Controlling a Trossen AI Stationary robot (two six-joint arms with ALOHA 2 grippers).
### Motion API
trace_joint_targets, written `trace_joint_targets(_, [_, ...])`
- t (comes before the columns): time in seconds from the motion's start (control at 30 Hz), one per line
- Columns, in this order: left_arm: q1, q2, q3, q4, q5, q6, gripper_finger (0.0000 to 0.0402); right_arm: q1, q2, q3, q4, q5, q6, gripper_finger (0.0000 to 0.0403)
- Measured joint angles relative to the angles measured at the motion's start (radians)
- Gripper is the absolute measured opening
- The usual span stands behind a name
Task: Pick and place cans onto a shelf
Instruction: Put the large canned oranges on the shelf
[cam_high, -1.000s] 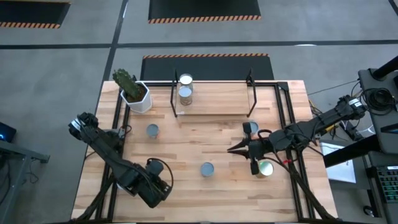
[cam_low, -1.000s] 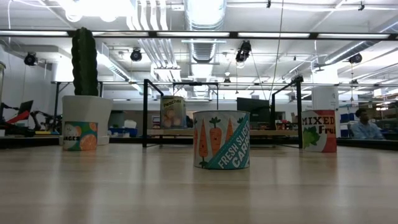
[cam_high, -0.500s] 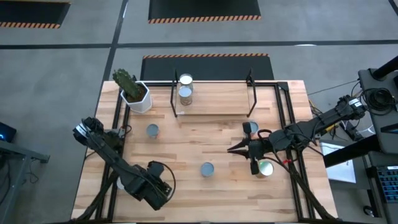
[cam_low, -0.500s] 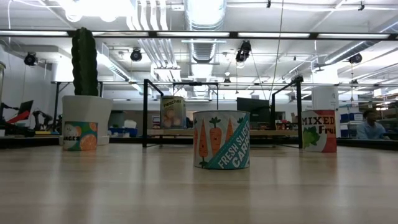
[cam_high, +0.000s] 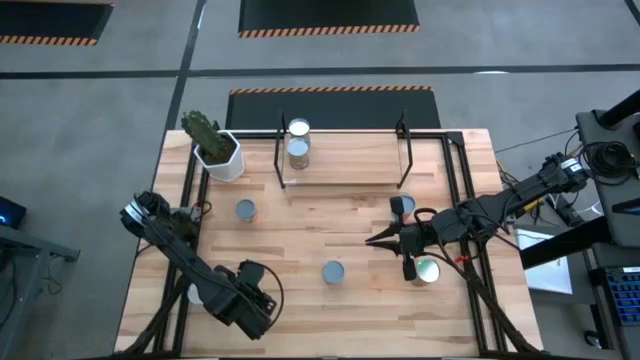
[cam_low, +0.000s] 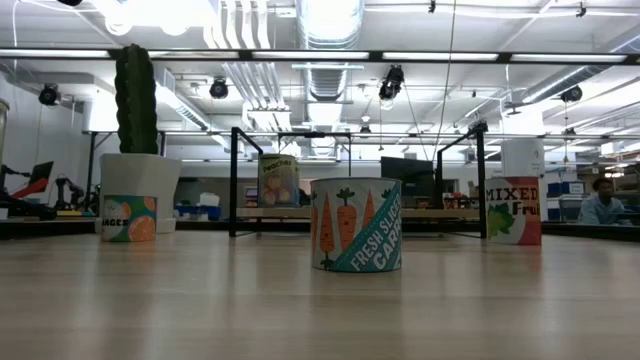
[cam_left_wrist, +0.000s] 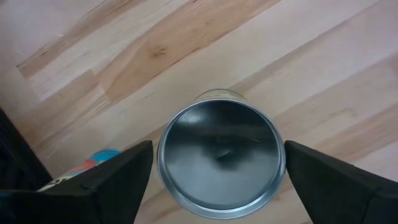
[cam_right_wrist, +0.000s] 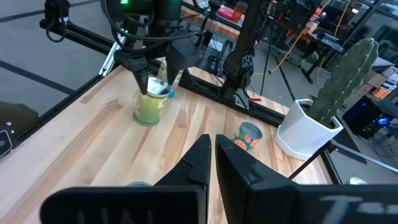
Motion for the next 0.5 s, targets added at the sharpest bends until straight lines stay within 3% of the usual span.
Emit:
trace_joint_targets(0.2, [0.0,0.017,-0.003,0.0,0.001,0.0,0.0314,0.0,0.0,0.0,-0.001,0.0,0.002,0.0013])
trace_joint_targets(0.5, [0.0,0.029,0.03,-0.027,0.013,0.017,0.0308,0.0,0.0,0.0,-0.002,0.0,0.002,0.0013])
